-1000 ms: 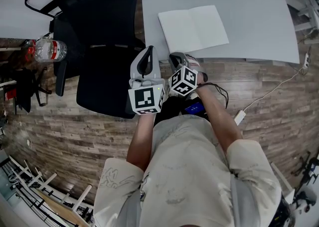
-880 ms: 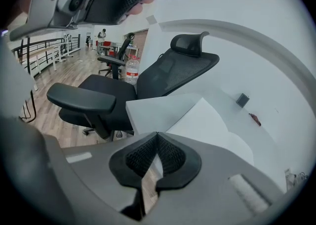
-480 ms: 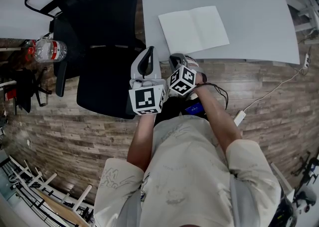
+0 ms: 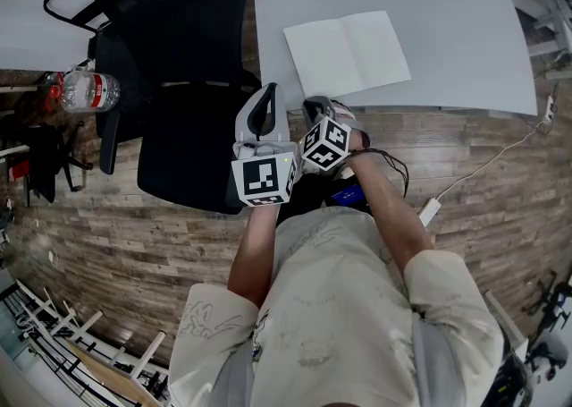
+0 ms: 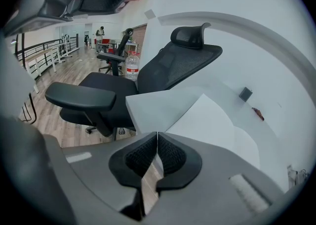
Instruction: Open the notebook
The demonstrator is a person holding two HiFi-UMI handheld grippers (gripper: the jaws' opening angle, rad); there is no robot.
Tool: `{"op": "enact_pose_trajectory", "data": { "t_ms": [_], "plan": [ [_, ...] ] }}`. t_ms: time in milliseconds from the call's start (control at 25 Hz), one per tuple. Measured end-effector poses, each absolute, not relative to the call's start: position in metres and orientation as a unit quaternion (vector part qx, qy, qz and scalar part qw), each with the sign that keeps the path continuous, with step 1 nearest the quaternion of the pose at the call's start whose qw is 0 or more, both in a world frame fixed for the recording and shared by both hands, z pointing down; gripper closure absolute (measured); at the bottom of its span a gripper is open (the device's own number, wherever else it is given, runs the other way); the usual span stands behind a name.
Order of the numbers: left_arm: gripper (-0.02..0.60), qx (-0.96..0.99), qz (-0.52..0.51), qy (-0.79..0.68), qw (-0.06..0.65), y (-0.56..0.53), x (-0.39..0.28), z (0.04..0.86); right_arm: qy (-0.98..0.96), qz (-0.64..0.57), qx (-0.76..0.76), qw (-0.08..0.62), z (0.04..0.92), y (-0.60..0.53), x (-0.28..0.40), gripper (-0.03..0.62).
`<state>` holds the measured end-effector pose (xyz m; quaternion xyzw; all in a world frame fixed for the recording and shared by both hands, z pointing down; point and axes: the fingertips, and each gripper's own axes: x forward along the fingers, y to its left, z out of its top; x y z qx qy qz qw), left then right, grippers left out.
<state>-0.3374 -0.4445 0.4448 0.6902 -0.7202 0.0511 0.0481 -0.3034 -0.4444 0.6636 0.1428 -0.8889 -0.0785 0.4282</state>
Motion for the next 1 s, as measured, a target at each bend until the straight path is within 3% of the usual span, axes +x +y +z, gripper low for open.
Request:
{"op": "enact_pose_trajectory", "data": {
  "t_ms": [1000],
  "plan": [
    [0.566,0.695,0.05,-0.716,0.044,-0.438,-0.344,0.435,-0.912,-0.058,0.177,0.366,0.623,-0.449,-0.311,0.53]
  ]
}}
